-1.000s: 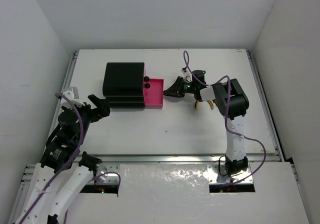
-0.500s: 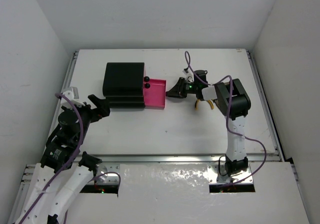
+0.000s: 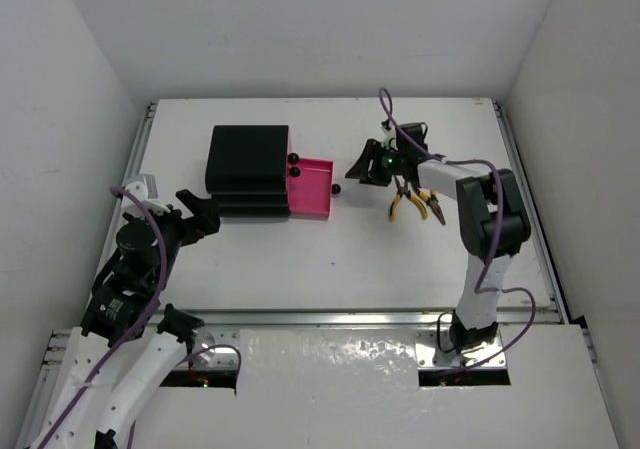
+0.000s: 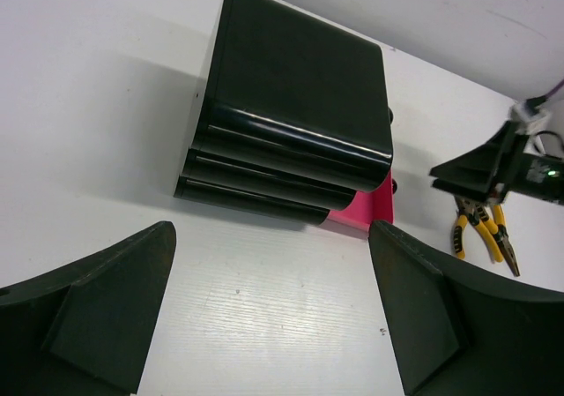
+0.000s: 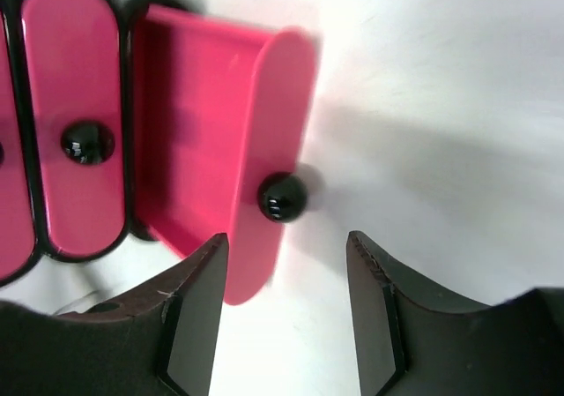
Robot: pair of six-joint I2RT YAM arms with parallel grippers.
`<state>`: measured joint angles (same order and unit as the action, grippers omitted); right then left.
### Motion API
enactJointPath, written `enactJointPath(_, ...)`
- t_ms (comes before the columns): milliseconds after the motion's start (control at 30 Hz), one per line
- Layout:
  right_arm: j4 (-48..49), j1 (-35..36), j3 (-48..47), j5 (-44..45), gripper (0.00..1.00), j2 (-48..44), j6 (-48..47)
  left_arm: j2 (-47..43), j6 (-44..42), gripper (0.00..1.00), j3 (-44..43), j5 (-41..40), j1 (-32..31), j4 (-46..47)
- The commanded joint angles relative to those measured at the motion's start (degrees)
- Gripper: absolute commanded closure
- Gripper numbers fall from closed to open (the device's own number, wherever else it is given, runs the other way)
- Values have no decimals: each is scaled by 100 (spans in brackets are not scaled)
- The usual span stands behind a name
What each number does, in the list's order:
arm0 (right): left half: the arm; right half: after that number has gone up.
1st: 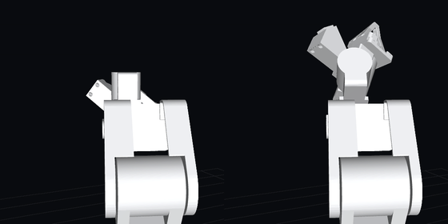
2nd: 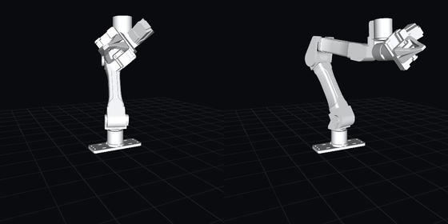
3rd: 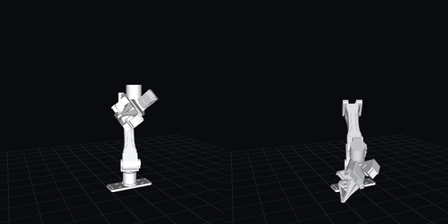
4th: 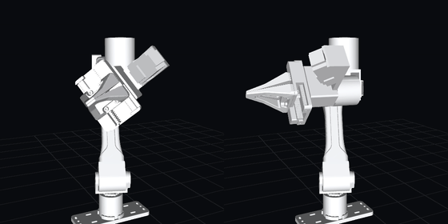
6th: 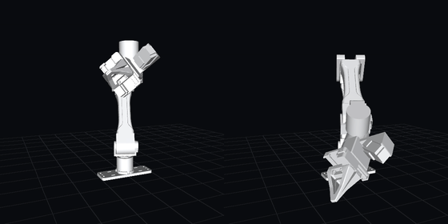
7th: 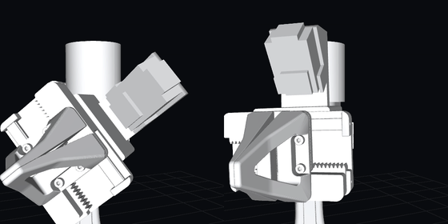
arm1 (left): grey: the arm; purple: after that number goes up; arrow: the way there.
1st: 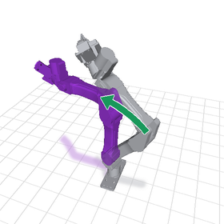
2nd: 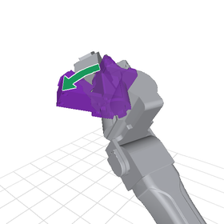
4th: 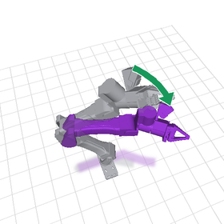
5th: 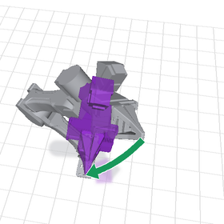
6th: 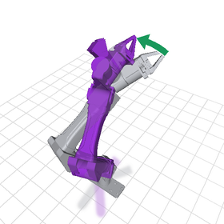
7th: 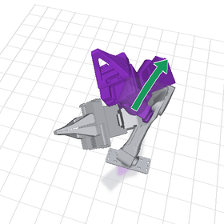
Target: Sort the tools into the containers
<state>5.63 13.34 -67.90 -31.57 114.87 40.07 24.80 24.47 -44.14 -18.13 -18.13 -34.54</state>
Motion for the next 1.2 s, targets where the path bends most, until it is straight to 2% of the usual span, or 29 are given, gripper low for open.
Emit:
enactJointPath(0,-1580,-16,-277,1973,46,-789,-658,-36,-39,11,-7,20,-68,238)
enactJointPath(100,-2826,28,-320,3012,43,-1053,-1158,-36,-39,11,-7,29,-68,246)
enactJointPath(300,-3980,28,-1066,3597,39,-668,-2125,-19,-47,11,-7,38,-68,246)
enactJointPath(533,-4070,28,-1550,4124,41,-115,-2443,-19,-47,11,-7,20,-68,246)
enactJointPath(600,-4078,19,-1725,4386,43,288,-2460,16,-47,11,-16,38,-68,246)
enactJointPath(900,-4035,-60,-2008,4300,43,879,-2496,-1,-47,11,-7,29,-68,246)
enactJointPath(967,-3964,-95,-2008,4046,45,1002,-2531,-1,-47,11,-7,38,-68,246)
enactJointPath(1000,-3955,-95,-2017,3993,47,1046,-2522,8,-47,11,-16,38,-68,246)
enactJointPath(1133,-3929,-104,-1886,3677,76,1161,-2373,-10,-47,11,-7,29,-68,246)
enactJointPath(1167,-3903,-113,-1824,3563,80,1126,-2338,-1,-47,11,-7,29,-68,246)
